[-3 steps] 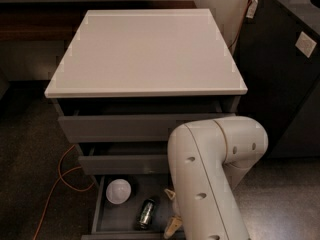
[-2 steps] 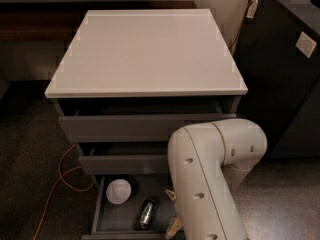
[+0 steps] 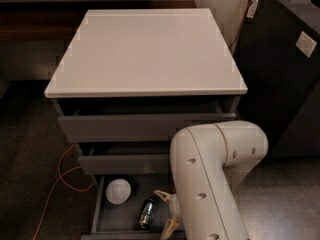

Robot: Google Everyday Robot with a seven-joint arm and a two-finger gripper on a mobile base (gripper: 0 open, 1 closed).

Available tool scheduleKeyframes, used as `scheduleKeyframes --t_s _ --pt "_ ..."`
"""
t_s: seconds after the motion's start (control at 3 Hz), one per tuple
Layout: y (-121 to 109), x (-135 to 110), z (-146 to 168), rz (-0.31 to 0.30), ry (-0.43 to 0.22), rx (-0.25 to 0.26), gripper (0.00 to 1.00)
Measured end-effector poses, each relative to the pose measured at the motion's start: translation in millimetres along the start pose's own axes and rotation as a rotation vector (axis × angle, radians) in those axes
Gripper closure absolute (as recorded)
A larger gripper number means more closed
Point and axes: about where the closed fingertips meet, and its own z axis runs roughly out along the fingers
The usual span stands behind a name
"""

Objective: Pick green can from bottom drawer and place on counter

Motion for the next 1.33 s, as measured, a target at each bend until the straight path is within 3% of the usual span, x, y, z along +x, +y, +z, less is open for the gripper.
scheduleKeyframes --t_s 0.33,0.67,1.33 --pt "-0.9 -17.4 21.0 -0.061 0.065 -0.052 0.0" --pt "-4.0 -35.3 43.7 -0.115 0.186 -0.077 0.0" --pt "-10.8 -49.0 66.8 -0.192 0.456 -0.075 0.0"
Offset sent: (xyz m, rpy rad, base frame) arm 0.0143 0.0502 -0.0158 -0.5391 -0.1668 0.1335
